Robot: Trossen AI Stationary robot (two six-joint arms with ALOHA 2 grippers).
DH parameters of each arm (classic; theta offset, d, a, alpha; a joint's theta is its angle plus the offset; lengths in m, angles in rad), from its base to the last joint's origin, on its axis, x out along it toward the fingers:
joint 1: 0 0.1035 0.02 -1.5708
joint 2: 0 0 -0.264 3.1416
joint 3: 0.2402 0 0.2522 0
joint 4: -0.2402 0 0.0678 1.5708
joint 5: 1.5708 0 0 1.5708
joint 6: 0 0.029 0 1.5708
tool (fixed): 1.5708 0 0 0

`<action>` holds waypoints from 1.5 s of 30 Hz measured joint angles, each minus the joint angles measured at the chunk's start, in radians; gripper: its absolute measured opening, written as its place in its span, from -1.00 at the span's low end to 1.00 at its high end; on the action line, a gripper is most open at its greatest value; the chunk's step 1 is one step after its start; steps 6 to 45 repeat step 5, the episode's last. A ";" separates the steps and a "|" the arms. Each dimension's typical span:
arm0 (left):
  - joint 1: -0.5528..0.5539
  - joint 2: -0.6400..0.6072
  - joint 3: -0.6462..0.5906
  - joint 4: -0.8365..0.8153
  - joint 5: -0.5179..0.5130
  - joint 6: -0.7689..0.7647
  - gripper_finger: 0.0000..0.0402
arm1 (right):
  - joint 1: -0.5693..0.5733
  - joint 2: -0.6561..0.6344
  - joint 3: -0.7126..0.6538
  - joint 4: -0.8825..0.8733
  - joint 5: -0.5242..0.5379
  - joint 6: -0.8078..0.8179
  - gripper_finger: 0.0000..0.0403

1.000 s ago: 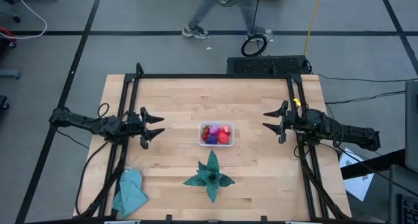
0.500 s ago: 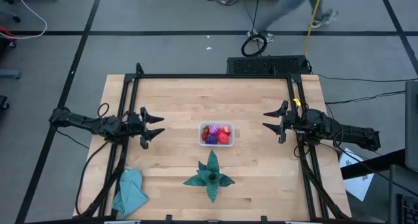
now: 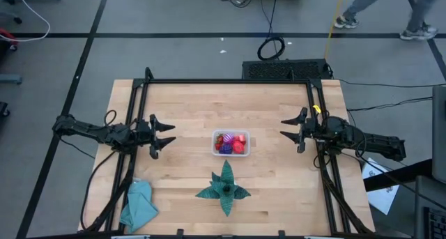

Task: Pick and placing Produce into tupperware
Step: Return to Home Position

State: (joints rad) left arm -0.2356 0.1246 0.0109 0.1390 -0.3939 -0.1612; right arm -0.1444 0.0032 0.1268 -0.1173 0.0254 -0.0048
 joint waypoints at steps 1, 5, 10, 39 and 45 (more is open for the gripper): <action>0.000 0.000 0.000 0.000 0.000 0.000 0.21 | 0.000 0.000 0.000 0.000 0.000 0.000 0.00; 0.000 0.000 0.000 0.000 0.000 0.000 0.21 | 0.000 0.000 0.000 0.000 0.000 0.000 0.00; 0.000 0.000 0.000 0.000 0.000 0.000 0.21 | 0.000 0.000 0.000 0.000 0.000 0.000 0.00; 0.000 0.000 0.000 0.000 0.000 0.000 0.21 | 0.000 0.000 0.000 0.000 0.000 0.000 0.00; 0.000 0.000 0.000 0.000 0.000 0.000 0.21 | 0.000 0.000 0.000 0.000 0.000 0.000 0.00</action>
